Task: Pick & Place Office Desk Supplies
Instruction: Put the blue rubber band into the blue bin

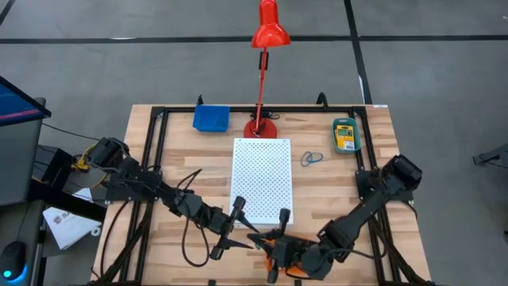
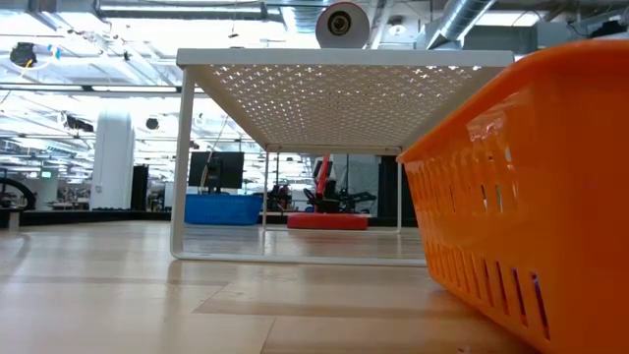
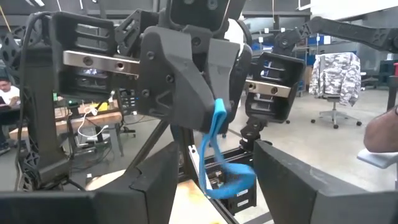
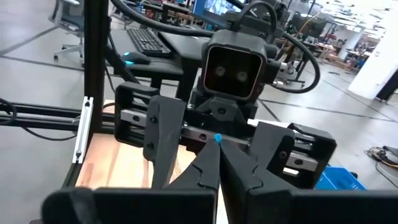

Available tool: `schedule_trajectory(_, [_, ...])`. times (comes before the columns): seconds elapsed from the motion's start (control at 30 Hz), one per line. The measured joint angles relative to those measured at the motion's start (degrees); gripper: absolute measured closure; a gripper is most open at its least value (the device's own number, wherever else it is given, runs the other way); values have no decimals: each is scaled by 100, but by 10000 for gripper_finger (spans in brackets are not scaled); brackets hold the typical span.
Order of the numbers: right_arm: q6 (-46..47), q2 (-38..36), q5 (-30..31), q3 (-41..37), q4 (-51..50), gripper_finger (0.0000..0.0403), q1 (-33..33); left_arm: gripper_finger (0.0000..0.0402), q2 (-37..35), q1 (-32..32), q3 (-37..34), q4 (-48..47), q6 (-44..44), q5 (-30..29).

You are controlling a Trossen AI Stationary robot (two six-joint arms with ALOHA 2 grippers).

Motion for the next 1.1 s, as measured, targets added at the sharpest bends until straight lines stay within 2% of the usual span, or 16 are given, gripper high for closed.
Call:
schedule_trajectory(0.13, [0, 0, -104, 0, -32, 403, -59, 222, 0, 0, 0, -2, -44, -2])
schedule_trajectory(0.23, [-13, 0, -97, 0, -40, 403, -39, 252, 0, 0, -2, -4, -46, -63])
schedule_trajectory(0.33, [-13, 0, -94, 0, -43, 403, 1, 299, 0, 15, -2, -5, -49, -70])
schedule_trajectory(0.43, [-13, 0, -88, 0, -55, 403, 37, 366, 0, 41, -2, -13, -135, -159])
schedule_trajectory(0.5, [-13, 0, -77, 0, -65, 403, 68, 390, 0, 42, -4, -17, -170, -218])
schedule_trajectory(0.7, [29, 0, -30, -4, -108, 402, 184, 398, -4, 37, -4, -92, -223, -415])
schedule_trajectory(0.83, [-34, -9, 387, -4, -114, 378, 380, 400, -6, 37, -4, -157, -268, -598])
schedule_trajectory(0.97, [-300, -61, 1076, -4, -65, 325, 720, 400, -133, 48, -17, -730, -281, -1322])
schedule_trajectory(1.1, [-402, -129, 1832, -2, -142, 274, 1144, 400, -491, -15, -17, -1830, -345, -2565])
